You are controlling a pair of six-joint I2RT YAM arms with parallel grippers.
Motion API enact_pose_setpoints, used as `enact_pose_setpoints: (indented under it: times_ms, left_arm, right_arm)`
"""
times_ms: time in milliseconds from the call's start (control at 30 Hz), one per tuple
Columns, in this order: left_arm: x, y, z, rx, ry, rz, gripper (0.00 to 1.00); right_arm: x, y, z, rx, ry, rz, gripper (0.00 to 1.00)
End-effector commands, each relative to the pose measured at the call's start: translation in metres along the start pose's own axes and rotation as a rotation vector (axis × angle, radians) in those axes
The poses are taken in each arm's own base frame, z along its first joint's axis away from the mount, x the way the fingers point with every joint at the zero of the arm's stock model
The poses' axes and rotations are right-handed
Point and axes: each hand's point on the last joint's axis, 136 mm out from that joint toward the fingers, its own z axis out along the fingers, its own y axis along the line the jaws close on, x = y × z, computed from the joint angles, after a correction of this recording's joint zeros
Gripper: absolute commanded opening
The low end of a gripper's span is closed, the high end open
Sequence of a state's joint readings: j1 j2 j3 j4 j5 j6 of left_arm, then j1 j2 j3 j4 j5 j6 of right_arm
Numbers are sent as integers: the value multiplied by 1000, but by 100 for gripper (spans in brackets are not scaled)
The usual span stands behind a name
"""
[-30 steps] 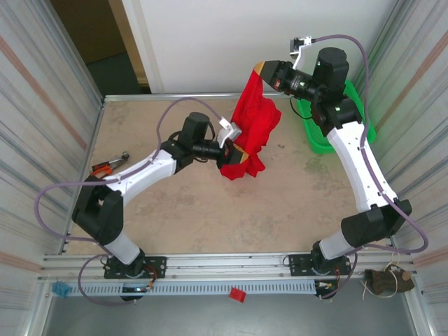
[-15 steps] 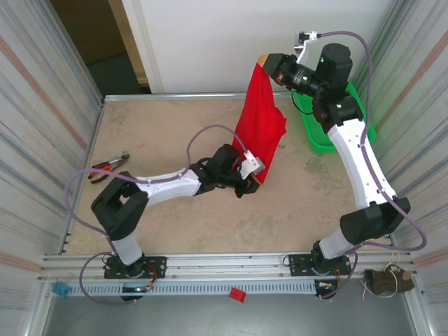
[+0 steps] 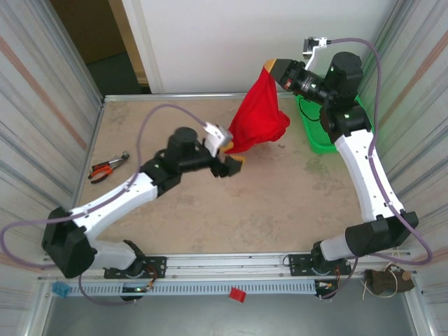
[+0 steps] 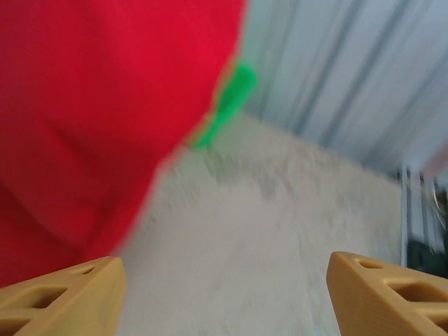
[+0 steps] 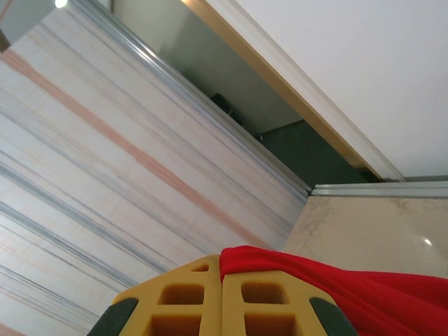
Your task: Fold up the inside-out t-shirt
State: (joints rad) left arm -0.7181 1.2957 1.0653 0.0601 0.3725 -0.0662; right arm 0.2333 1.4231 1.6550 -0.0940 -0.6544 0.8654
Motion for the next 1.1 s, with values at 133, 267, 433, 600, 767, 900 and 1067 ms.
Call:
enact_pose_setpoints:
  times_ms: [133,267,433,600,767,900,1067]
  left_arm:
    - [-68,42,10,-22,-94,2,79]
    - [-67,34,44,144,-83,-34,80]
    - [-50,38,78,178,-42,-99,67]
    - [-114,77,44,46,-188,-118,0]
    - [-185,64,-23,-20,-352,23,0]
    - [-173,75,-26,91,-358,-69,0]
    - [-161,73,-23,40,-357,-28,0]
  right_arm:
    - [15,11,-11,-50,4,-2,0]
    - [34,5,-3,-40,38,15,0]
    - [44,5,4,-40,61,19,0]
    - [30,18,-4,-40,26,-12,0]
    - [32,29,-21,-25,-20,-58,0]
    - [46,0,-26,73,-40,-58,49]
    - [74,-62,-44,255,-77,15,69]
